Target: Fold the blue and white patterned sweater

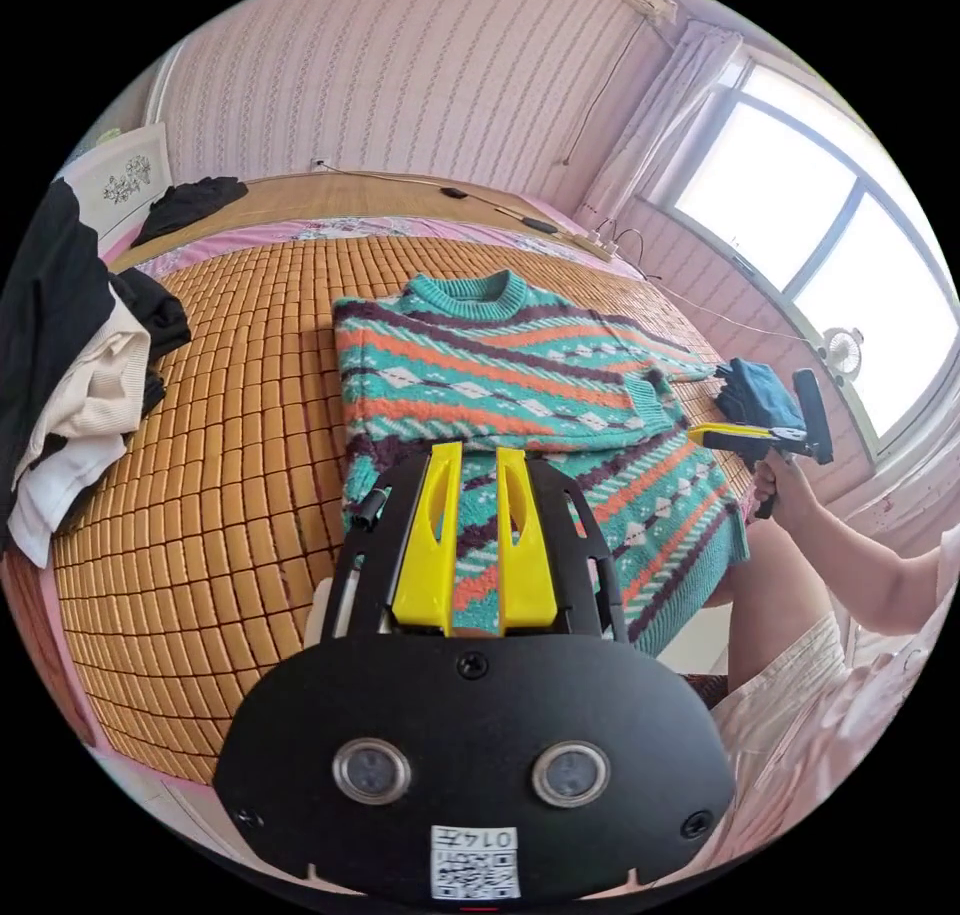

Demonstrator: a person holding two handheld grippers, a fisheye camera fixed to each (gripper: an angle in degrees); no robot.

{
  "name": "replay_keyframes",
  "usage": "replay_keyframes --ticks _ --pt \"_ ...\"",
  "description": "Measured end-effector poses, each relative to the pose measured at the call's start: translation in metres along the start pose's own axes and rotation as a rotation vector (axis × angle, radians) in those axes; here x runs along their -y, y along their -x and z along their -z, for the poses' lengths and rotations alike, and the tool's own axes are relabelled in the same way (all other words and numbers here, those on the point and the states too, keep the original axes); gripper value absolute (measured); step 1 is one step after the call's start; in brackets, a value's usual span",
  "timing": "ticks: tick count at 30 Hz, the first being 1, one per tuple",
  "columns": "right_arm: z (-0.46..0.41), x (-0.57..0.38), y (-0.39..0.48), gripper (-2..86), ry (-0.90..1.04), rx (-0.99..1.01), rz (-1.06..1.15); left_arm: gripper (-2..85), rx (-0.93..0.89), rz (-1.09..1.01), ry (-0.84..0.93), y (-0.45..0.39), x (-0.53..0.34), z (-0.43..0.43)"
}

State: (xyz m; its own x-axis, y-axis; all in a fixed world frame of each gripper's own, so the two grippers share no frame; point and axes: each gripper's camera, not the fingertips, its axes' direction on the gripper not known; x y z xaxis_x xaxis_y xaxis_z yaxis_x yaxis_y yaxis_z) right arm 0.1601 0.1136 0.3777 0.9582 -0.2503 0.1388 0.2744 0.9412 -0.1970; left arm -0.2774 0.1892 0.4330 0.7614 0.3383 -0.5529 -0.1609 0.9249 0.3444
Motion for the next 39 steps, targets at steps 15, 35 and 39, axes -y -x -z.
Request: replay_keyframes --ticks 15,35,39 --pt "0.063 0.003 -0.140 9.7 -0.146 -0.069 -0.263 3.4 0.154 -0.059 0.036 -0.043 0.057 -0.083" --pt "0.074 0.071 -0.256 7.3 -0.088 -0.372 -0.413 6.3 -0.021 -0.640 0.318 -0.360 0.210 -0.334" --pt "0.096 0.070 -0.249 4.8 -0.170 -0.321 -0.355 4.3 -0.090 -0.571 0.292 -0.339 0.219 -0.334"
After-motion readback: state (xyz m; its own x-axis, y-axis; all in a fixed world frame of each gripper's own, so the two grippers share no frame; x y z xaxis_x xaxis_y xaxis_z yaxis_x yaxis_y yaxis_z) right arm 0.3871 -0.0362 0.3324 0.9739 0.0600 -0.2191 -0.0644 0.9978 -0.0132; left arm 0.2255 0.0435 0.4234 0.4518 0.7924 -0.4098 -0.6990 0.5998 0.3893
